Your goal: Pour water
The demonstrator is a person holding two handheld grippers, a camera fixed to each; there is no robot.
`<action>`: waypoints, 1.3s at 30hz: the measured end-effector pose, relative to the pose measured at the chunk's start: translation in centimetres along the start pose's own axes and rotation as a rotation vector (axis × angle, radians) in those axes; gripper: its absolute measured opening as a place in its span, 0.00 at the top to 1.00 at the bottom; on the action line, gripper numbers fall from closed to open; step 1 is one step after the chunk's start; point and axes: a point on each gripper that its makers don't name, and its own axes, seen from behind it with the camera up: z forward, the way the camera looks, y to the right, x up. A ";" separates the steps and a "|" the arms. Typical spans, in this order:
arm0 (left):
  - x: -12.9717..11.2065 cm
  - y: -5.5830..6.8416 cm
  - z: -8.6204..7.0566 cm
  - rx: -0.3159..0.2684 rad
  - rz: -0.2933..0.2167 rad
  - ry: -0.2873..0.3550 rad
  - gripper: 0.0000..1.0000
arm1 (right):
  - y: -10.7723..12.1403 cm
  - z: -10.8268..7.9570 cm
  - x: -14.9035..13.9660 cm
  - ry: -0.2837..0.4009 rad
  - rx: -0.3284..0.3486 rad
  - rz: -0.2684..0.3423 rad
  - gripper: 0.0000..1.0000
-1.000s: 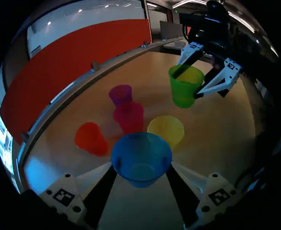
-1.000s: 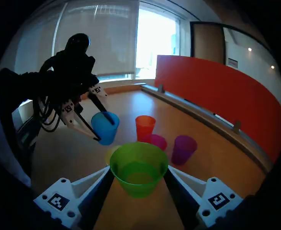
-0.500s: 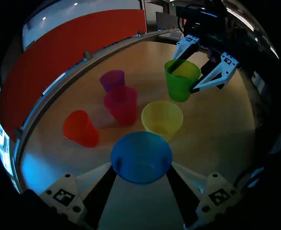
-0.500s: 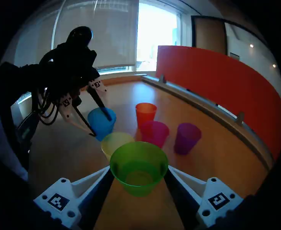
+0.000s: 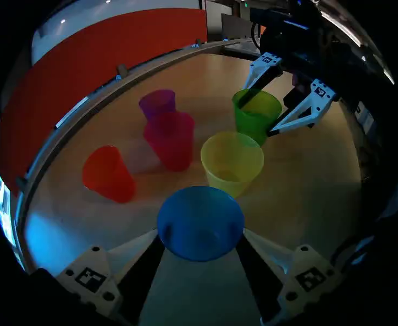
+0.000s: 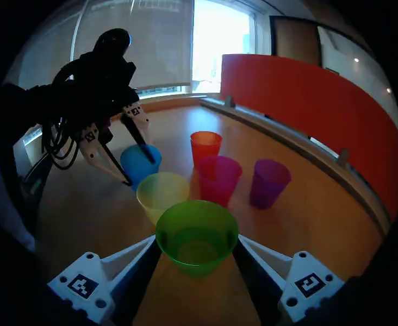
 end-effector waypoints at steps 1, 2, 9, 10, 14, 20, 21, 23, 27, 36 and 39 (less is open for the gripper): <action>-0.1 0.0 0.1 0.000 -0.001 0.000 0.16 | 0.0 0.1 -0.1 -0.001 0.000 0.001 0.11; -0.1 0.0 0.1 -0.001 -0.002 0.000 0.16 | 0.0 0.2 -0.1 -0.001 0.001 0.003 0.10; -0.5 -0.1 0.3 -0.006 -0.016 0.004 0.16 | -0.1 0.8 -0.5 -0.005 0.002 0.010 0.10; -0.5 -0.1 0.3 -0.005 -0.018 0.005 0.16 | -0.1 0.8 -0.5 -0.006 0.002 0.011 0.10; -0.7 -0.2 0.3 -0.007 -0.026 0.010 0.16 | -0.1 1.0 -0.8 -0.007 0.001 0.015 0.10; -1.2 -0.3 0.3 -0.003 -0.032 0.007 0.16 | -0.2 1.3 -1.4 -0.013 -0.002 0.022 0.11; -1.3 -0.3 0.3 -0.003 -0.033 0.007 0.16 | -0.2 1.4 -1.5 -0.014 -0.002 0.024 0.11; -1.4 -0.4 0.4 -0.004 -0.035 0.007 0.16 | -0.2 1.4 -1.7 -0.015 -0.004 0.026 0.10; -1.6 -0.4 0.5 -0.007 -0.042 0.005 0.16 | -0.2 1.4 -1.9 -0.013 -0.005 0.036 0.10; -2.5 -0.2 0.9 -0.012 -0.044 -0.018 0.16 | -0.3 1.2 -2.0 -0.013 -0.005 0.059 0.08; -2.8 -0.1 0.9 -0.016 -0.049 -0.030 0.16 | -0.4 1.0 -2.3 -0.021 0.000 0.076 0.02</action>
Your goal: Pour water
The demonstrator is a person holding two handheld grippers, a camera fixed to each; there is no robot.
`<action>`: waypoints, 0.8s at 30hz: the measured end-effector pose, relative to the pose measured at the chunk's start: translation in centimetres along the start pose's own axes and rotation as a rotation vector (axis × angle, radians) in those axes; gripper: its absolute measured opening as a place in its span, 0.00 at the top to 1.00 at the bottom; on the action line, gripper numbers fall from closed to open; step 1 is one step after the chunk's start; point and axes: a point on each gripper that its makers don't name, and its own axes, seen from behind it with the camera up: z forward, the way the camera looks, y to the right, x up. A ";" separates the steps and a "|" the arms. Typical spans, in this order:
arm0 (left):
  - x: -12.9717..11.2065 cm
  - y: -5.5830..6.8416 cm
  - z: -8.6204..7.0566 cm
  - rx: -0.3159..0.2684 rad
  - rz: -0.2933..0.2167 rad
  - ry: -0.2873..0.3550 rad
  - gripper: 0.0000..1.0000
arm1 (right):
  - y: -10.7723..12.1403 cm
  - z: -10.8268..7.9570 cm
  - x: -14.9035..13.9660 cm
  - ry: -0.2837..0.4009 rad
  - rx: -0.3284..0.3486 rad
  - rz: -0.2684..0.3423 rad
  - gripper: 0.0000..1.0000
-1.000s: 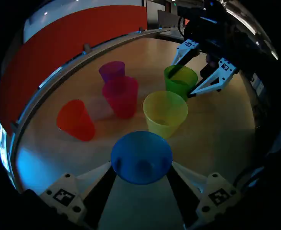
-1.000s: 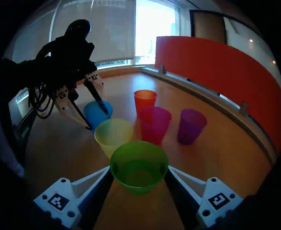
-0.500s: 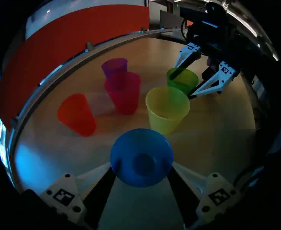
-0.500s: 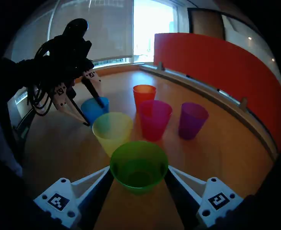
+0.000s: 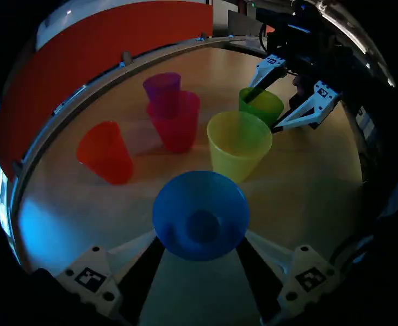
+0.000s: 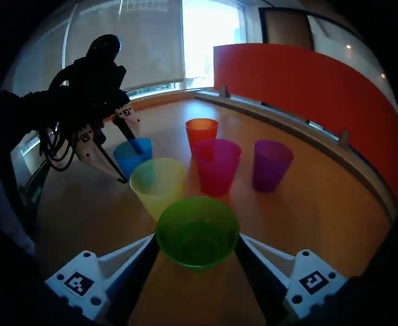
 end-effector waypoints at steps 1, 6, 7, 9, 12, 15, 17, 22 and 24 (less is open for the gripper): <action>-0.1 0.0 0.0 0.000 -0.003 -0.003 0.16 | 0.0 -0.1 -0.2 -0.004 0.000 0.005 0.01; -0.3 -0.3 -0.2 0.012 -0.008 -0.008 0.16 | 0.2 -0.5 -0.6 -0.011 -0.011 0.010 0.01; -0.3 -0.3 -0.4 0.014 -0.008 -0.010 0.16 | 0.1 -0.7 -0.7 -0.010 -0.013 0.008 0.01; -0.5 -0.2 -0.7 0.017 -0.009 -0.014 0.16 | 0.1 -1.0 -0.8 -0.008 -0.018 0.005 0.01; -0.7 -0.1 -1.2 0.025 -0.009 -0.018 0.13 | 0.0 -1.7 -1.0 -0.005 -0.028 0.004 0.01; -1.0 0.0 -1.8 0.041 -0.010 -0.015 0.11 | 0.0 -2.3 -1.1 0.003 -0.044 0.008 0.01; -1.2 0.1 -2.3 0.054 -0.017 -0.014 0.11 | -0.2 -2.9 -1.2 0.010 -0.054 0.013 0.01; -1.5 0.5 -3.7 0.087 -0.027 -0.005 0.11 | -0.5 -4.6 -1.3 0.033 -0.088 0.022 0.01; -1.5 0.5 -4.3 0.105 -0.026 0.003 0.11 | -0.8 -5.3 -1.2 0.046 -0.102 0.026 0.01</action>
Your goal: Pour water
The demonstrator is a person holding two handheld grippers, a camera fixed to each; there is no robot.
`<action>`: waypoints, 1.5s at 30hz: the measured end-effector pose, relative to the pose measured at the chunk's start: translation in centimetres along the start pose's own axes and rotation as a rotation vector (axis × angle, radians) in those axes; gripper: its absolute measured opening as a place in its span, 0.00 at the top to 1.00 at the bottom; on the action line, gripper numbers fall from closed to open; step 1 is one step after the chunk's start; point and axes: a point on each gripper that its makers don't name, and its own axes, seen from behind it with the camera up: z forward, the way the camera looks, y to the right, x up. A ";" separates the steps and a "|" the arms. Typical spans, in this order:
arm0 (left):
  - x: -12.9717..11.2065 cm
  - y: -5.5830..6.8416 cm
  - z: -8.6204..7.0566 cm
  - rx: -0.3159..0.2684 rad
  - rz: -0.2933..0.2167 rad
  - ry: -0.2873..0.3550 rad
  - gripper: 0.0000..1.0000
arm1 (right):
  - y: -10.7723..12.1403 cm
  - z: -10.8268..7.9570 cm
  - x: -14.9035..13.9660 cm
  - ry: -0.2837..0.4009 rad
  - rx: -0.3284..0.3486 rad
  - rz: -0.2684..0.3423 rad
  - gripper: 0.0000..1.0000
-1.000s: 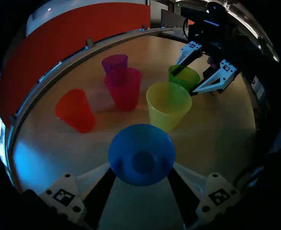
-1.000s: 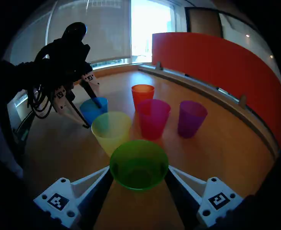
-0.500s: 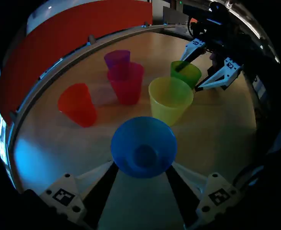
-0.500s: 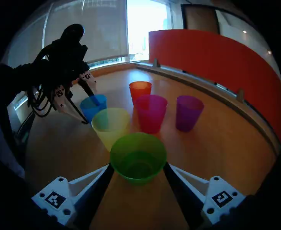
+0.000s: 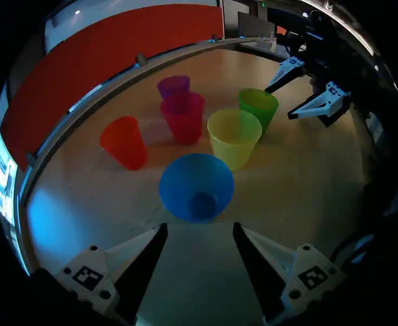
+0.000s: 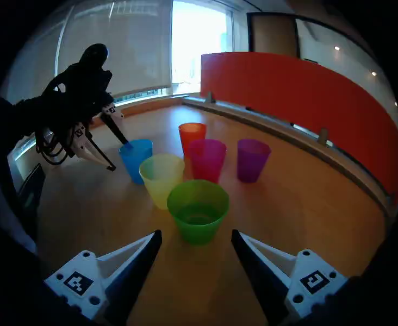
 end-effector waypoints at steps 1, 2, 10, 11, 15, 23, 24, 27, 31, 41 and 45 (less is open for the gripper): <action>0.1 0.0 -0.4 0.011 0.000 0.005 0.11 | -0.2 -0.4 0.2 0.009 -0.005 0.005 0.01; 0.1 0.0 -0.7 0.021 0.001 0.010 0.11 | -0.3 -0.8 0.3 0.016 -0.010 0.009 0.01; 1.9 -0.8 -4.2 0.117 -0.034 0.103 0.11 | -1.0 -3.4 2.8 0.110 -0.073 0.027 0.01; 2.3 -1.0 -4.6 0.129 -0.044 0.120 0.11 | -1.1 -3.7 3.2 0.123 -0.082 0.025 0.01; 3.5 -1.7 -6.6 0.191 -0.084 0.200 0.10 | -1.3 -4.7 5.0 0.176 -0.117 0.020 0.01; 5.5 -3.3 -10.0 0.309 -0.171 0.378 0.04 | -1.0 -6.6 9.1 0.290 -0.214 0.024 0.01; 5.6 -3.4 -10.3 0.320 -0.180 0.398 0.04 | -0.9 -6.9 9.5 0.303 -0.229 0.027 0.01; 6.0 -4.0 -11.5 0.359 -0.204 0.460 0.04 | -0.5 -7.7 10.7 0.341 -0.277 0.042 0.01; 6.4 -4.8 -13.5 0.426 -0.222 0.547 0.04 | 0.0 -8.9 12.2 0.389 -0.345 0.044 0.01; 7.3 -6.2 -18.9 0.583 -0.263 0.736 0.03 | 1.8 -12.5 14.8 0.501 -0.518 0.069 0.01; 7.2 -6.6 -20.0 0.627 -0.289 0.773 0.04 | 3.0 -14.1 15.2 0.545 -0.600 0.091 0.01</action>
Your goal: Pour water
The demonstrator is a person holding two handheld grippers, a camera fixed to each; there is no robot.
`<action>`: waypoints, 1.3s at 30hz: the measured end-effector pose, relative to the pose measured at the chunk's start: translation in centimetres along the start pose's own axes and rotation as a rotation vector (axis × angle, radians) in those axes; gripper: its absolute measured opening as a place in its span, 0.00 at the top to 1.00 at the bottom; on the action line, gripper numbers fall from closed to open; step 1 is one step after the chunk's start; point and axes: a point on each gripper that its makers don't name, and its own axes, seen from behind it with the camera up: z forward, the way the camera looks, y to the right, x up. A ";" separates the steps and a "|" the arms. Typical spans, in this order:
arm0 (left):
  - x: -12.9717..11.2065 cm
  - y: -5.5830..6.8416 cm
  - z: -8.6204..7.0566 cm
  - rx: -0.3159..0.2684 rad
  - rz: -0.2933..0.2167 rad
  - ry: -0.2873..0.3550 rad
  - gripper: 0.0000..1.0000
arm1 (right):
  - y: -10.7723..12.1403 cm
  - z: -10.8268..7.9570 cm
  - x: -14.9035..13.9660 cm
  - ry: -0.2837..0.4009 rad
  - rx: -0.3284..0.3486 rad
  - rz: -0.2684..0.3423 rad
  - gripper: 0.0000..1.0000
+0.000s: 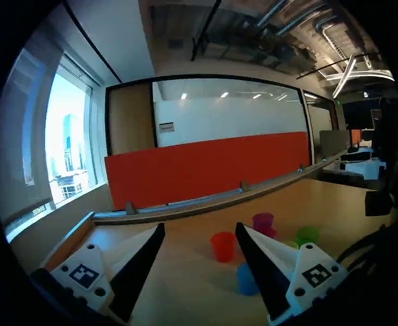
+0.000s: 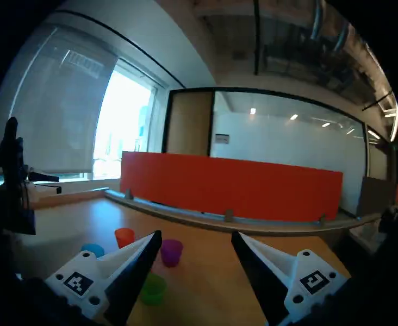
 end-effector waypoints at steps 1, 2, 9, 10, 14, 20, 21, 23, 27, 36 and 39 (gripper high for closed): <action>0.0 -0.1 -0.1 0.011 -0.006 0.008 0.04 | 0.5 -0.1 0.2 0.012 -0.025 0.006 0.01; 0.1 -0.2 -0.2 0.021 -0.012 0.014 0.04 | 1.0 -0.2 0.4 0.022 -0.047 0.011 0.01; -0.3 -0.7 -0.5 0.082 -0.061 0.042 0.04 | 4.0 -1.2 0.2 0.061 -0.166 0.064 0.01; -0.3 -0.8 -0.5 0.088 -0.065 0.043 0.04 | 4.4 -1.3 0.0 0.059 -0.178 0.074 0.00; -0.8 -1.3 -0.5 0.111 -0.078 0.042 0.04 | 5.8 -1.8 -0.4 0.054 -0.225 0.110 0.01; -1.4 -1.8 -0.1 0.133 -0.086 0.030 0.03 | 7.0 -2.2 -0.7 0.056 -0.271 0.134 0.01; -1.5 -1.8 0.0 0.137 -0.086 0.030 0.03 | 7.1 -2.2 -0.8 0.055 -0.275 0.135 0.01; -1.5 -1.8 0.1 0.146 -0.086 0.034 0.04 | 7.3 -2.3 -1.0 0.053 -0.281 0.139 0.01; -2.0 -1.6 0.3 0.152 -0.087 0.043 0.03 | 7.6 -2.3 -1.6 0.050 -0.288 0.146 0.01; -3.3 -1.4 0.7 0.179 -0.081 0.062 0.03 | 8.1 -2.2 -3.4 0.025 -0.309 0.141 0.01; -4.2 -1.5 0.7 0.189 -0.087 0.062 0.03 | 8.1 -2.3 -3.7 0.020 -0.318 0.121 0.01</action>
